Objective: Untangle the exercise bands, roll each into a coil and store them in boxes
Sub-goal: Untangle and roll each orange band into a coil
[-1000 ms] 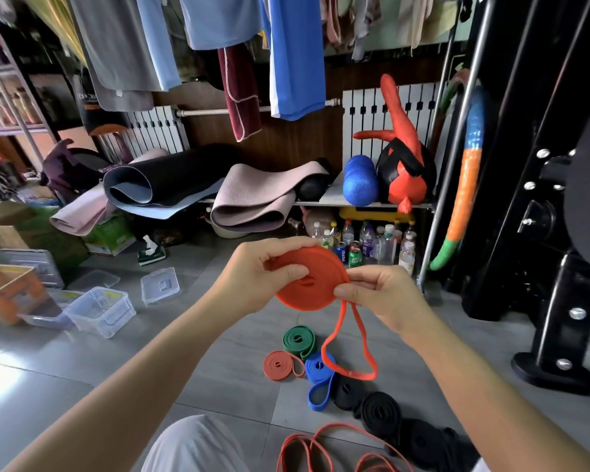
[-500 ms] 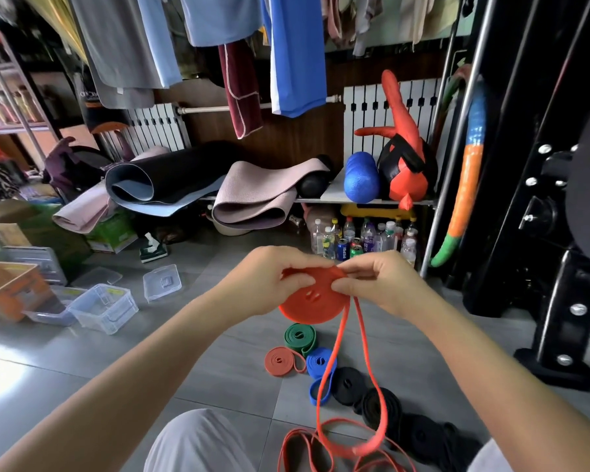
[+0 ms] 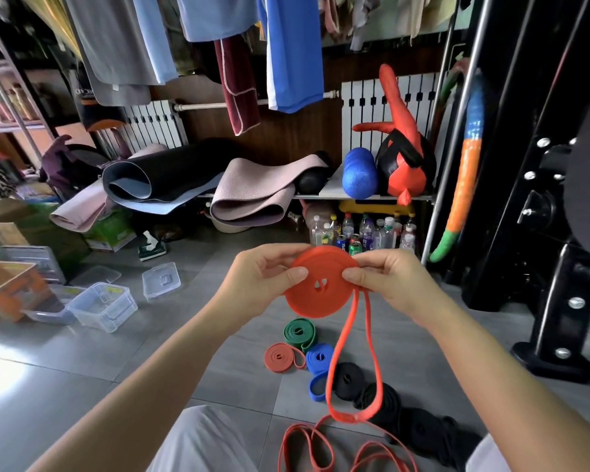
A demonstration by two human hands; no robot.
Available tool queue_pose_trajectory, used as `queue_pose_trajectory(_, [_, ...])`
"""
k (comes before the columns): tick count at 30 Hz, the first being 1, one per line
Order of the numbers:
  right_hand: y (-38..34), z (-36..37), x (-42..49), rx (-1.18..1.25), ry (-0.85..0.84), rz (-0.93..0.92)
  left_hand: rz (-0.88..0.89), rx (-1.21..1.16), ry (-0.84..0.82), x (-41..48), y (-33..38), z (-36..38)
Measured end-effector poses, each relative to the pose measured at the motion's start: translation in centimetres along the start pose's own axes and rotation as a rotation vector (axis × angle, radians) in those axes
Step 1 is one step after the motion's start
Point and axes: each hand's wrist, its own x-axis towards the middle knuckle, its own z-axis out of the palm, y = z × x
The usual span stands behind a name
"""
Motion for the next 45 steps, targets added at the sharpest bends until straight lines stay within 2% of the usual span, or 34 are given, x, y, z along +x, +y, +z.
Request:
queue_pose_trajectory(4, [-0.7, -0.4, 0.3, -0.094, -0.029, -0.034, -0.03, 0.038, -0.021, 0.1, 0.3, -0.3])
queue_pose_trajectory(6, [-0.9, -0.3, 0.4, -0.147, -0.059, -0.034, 0.041, 0.252, -0.056, 0.2, 0.6, -0.6])
queue_pose_trajectory(8, [-1.1, 0.1, 0.5, -0.205, -0.122, -0.015, 0.157, 0.532, -0.158, 0.1, 1.3, -0.3])
queue_pose_trajectory(11, [-1.1, 0.3, 0.6, -0.22, -0.156, 0.0, 0.263, 0.692, -0.27, 0.1, 1.9, 0.5])
queue_pose_trajectory(14, [-0.7, -0.2, 0.3, -0.105, -0.073, 0.024, 0.249, 0.67, -0.16, 0.1, 1.9, 0.7])
queue_pose_trajectory(23, [0.9, 0.7, -0.9, 0.121, 0.123, 0.023, 0.136, 0.012, 0.198, -0.1, 0.5, 1.9])
queue_pose_trajectory(27, [1.8, 1.4, -1.2, 0.34, 0.195, 0.091, 0.084, -0.108, 0.272, -0.7, -0.4, 3.0])
queue_pose_trajectory(30, [2.0, 0.9, -1.4, 0.267, 0.16, 0.124, 0.044, 0.005, 0.2, -1.0, -0.6, 2.7])
queue_pose_trajectory(32, [1.7, 0.5, -1.3, 0.131, 0.091, 0.116, 0.06, 0.222, 0.097, -0.8, -0.3, 1.7])
queue_pose_trajectory(35, [0.4, 0.4, -0.6, -0.171, -0.047, 0.087, 0.199, 0.667, -0.19, -0.1, 0.5, 0.5])
queue_pose_trajectory(37, [-0.3, 0.6, 0.0, -0.252, -0.087, 0.066, 0.234, 0.853, -0.356, 0.4, 1.1, 0.6])
queue_pose_trajectory(40, [-0.9, 0.5, 0.5, -0.223, -0.077, 0.038, 0.267, 0.861, -0.334, 0.8, 1.1, 0.4])
queue_pose_trajectory(45, [-0.7, 0.3, 0.0, -0.098, -0.02, -0.006, 0.218, 0.563, -0.111, 0.3, 0.5, -0.1])
